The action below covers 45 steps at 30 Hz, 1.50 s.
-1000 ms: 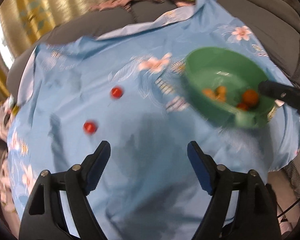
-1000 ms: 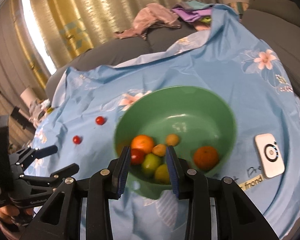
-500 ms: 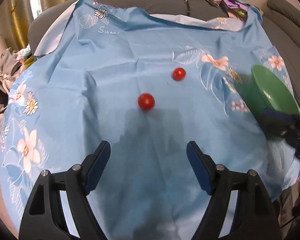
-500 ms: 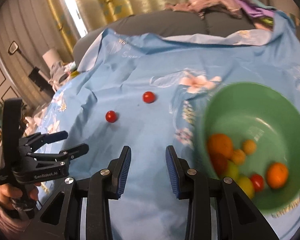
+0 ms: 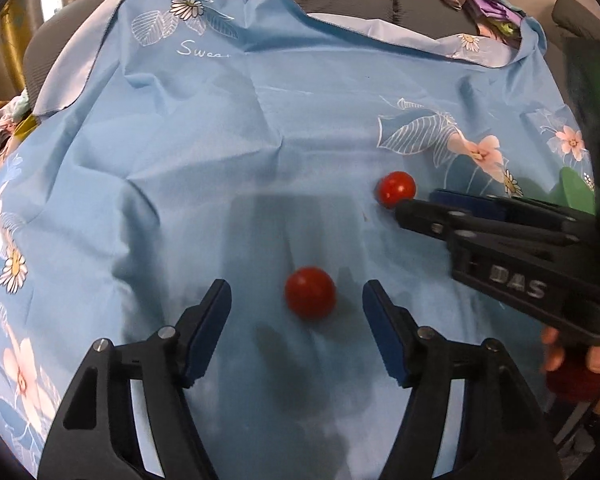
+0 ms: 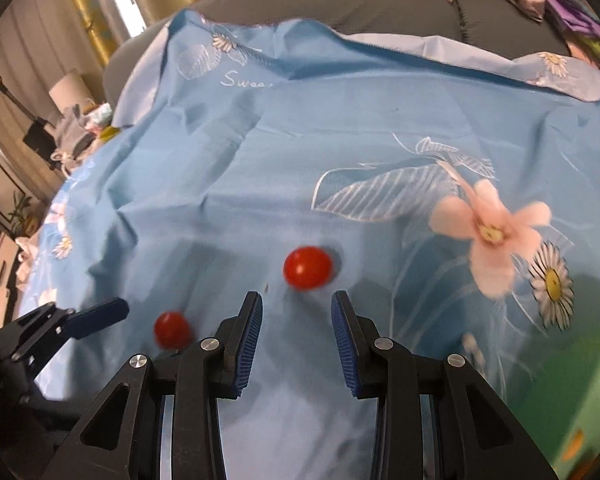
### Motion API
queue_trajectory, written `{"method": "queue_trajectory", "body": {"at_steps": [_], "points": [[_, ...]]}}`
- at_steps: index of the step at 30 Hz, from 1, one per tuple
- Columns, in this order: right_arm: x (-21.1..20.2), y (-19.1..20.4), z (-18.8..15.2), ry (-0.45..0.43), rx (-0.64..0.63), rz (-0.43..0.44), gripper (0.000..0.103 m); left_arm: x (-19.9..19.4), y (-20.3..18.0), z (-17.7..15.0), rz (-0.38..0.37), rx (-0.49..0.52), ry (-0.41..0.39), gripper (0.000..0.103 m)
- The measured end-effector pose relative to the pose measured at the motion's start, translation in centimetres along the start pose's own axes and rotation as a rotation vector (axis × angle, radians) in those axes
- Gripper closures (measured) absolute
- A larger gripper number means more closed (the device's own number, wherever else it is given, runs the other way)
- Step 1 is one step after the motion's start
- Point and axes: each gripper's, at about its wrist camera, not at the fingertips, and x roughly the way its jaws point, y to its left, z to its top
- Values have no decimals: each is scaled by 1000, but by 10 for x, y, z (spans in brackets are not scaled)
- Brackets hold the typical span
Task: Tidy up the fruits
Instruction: 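Grasp a remaining cherry tomato with the right tool while the left tool grasps the last one, then carry both cherry tomatoes with both tools over the green bowl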
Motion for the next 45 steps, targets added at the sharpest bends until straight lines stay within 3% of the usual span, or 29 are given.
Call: {"method": "queue_trajectory", "body": {"at_steps": [4,7,10,13,19,31,45], "points": [[14,-2,9,15,7,-14,67,8,0,3,9,19,8,48],[22,-4,15,20,4,-32,67,12,1,5,20,27,12,48],[27,-3,18,22,-5,-41,67,15,0,6,24,40,17,61],[28,0,19,16,-26,-51,67,19,-1,6,39,48,27,63],[29,2,21,10,-52,-72,70,22,-1,7,39,62,32,76],[15,4,17,-17,-28,-40,71,8,-7,6,31,84,2,76],[-77,6,-22,-158,-16,7,71,-59,-42,-6,26,142,-94,76]]}}
